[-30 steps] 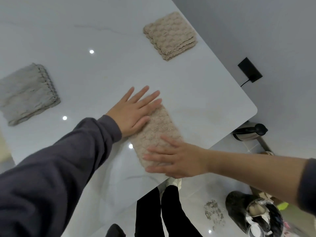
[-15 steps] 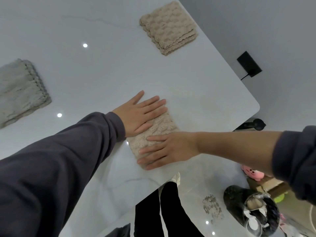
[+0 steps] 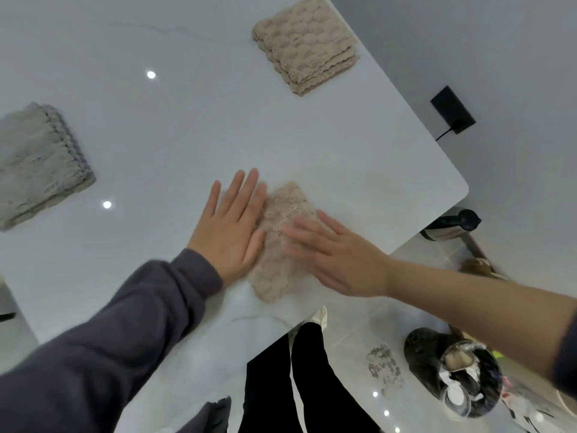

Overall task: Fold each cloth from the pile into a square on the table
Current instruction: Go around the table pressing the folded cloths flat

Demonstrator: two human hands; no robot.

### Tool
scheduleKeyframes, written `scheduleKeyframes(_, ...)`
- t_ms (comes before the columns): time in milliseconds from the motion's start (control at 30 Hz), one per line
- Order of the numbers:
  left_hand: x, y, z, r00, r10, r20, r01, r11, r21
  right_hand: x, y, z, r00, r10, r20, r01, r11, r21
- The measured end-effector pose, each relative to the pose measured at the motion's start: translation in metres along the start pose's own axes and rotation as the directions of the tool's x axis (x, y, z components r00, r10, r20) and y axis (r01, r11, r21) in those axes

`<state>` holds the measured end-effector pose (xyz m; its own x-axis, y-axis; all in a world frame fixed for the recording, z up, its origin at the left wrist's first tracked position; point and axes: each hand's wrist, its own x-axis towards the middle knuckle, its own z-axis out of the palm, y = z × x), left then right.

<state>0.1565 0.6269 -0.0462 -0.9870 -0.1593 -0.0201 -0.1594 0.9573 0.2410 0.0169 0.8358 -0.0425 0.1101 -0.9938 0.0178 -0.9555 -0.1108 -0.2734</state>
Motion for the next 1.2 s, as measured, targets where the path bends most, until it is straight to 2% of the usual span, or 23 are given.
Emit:
scheduleKeyframes(33,-0.012,0.014,0.003,0.998,-0.068,-0.011,0.068,0.998,-0.017,0.000,-0.004,-0.001,0.989,0.151,-0.013,-0.150,0.989,0.013)
scheduleKeyframes(100,-0.029,0.043,0.013,0.985,-0.175,0.013,0.175,0.984,-0.038,0.012,-0.012,0.001,0.919,0.394,-0.008,-0.393,0.919,0.027)
scheduleKeyframes(200,-0.035,0.066,0.027,0.959,-0.273,0.080,0.275,0.961,-0.016,0.032,-0.018,0.010,0.844,0.534,0.049,-0.535,0.845,0.018)
scheduleKeyframes(400,-0.034,0.062,0.027,0.952,-0.284,0.118,0.282,0.959,0.030,0.032,-0.013,0.021,0.848,0.522,0.091,-0.522,0.853,-0.025)
scheduleKeyframes(600,-0.016,0.078,0.003,0.931,-0.356,0.084,0.356,0.934,0.016,0.023,-0.001,-0.001,0.842,0.535,0.077,-0.540,0.837,0.088)
scheduleKeyframes(767,0.031,0.113,-0.007,0.908,-0.406,0.102,0.411,0.912,-0.025,-0.006,0.040,-0.020,0.801,0.591,0.097,-0.599,0.790,0.131)
scheduleKeyframes(900,0.085,0.146,0.001,0.882,-0.456,0.120,0.464,0.885,-0.044,-0.036,0.094,-0.036,0.812,0.564,0.149,-0.582,0.800,0.146)
scheduleKeyframes(1033,0.148,0.191,0.016,0.818,-0.563,0.119,0.572,0.817,-0.065,-0.063,0.163,-0.053,0.849,0.486,0.205,-0.519,0.841,0.153)
scheduleKeyframes(1200,0.215,0.235,0.030,0.671,-0.729,0.134,0.740,0.649,-0.173,-0.081,0.242,-0.081,0.902,0.331,0.277,-0.380,0.913,0.149)
